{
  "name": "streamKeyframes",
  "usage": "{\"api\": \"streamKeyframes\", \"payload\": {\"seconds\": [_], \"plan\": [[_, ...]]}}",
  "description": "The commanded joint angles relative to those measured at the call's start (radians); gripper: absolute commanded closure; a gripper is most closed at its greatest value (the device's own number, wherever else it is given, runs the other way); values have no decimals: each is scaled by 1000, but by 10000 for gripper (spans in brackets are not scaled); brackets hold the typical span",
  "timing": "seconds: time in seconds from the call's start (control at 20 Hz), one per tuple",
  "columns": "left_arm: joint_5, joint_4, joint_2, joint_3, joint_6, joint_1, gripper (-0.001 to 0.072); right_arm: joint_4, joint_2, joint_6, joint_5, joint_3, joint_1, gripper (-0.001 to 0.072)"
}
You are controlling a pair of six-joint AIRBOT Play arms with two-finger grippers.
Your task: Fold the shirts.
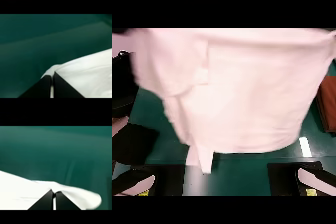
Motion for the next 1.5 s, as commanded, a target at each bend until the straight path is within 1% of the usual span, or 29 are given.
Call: {"api": "streamKeyframes", "payload": {"seconds": [0.0, 0.1, 0.2, 0.25, 0.3, 0.35, 0.4, 0.55, 0.6, 0.65, 0.75, 0.9, 1.05, 1.15, 1.25, 1.45], "plan": [[23, -10, -220, -164, 1, 1, 678, 5, -197, -1, -40, -122, 41, 696], [76, -11, -352, -182, 0, 14, 678, 8, -318, -1, -87, -154, 48, 695], [116, -24, -431, -182, 0, 40, 676, 17, -420, 0, -93, -136, 48, 694], [122, -31, -450, -182, 0, 55, 655, 17, -461, 0, -90, -111, 48, 693], [121, -36, -455, -182, 0, 71, 351, 21, -492, 0, -87, -82, 48, 658], [118, -46, -453, -181, -6, 90, 50, 38, -517, 0, -85, -45, 43, 417], [98, -59, -446, -174, -10, 114, 38, 63, -533, 0, -77, -10, 33, 329], [-41, -114, -394, -156, 1, 212, 38, 149, -535, -10, 10, 49, 1, 332], [-85, -116, -364, -174, 22, 240, 38, 148, -523, -13, 48, 43, -7, 334], [-96, -116, -325, -221, 35, 259, 37, 148, -498, -21, 68, 12, -7, 334], [-48, -116, -208, -410, 46, 285, 37, 148, -424, -48, 55, -100, -7, 335], [44, -115, -37, -773, 54, 301, 37, 150, -305, -66, -6, -283, 3, 335], [104, -114, 32, -1021, 53, 301, 38, 150, -212, -73, -63, -404, 10, 335], [153, -137, 32, -1115, 53, 301, 37, 150, -163, -73, -87, -463, 10, 335], [207, -204, 32, -1173, 61, 301, 38, 149, -128, -73, -97, -499, 10, 335], [266, -375, 32, -1251, 134, 298, 38, 150, -106, -73, -99, -504, 10, 336]]}}
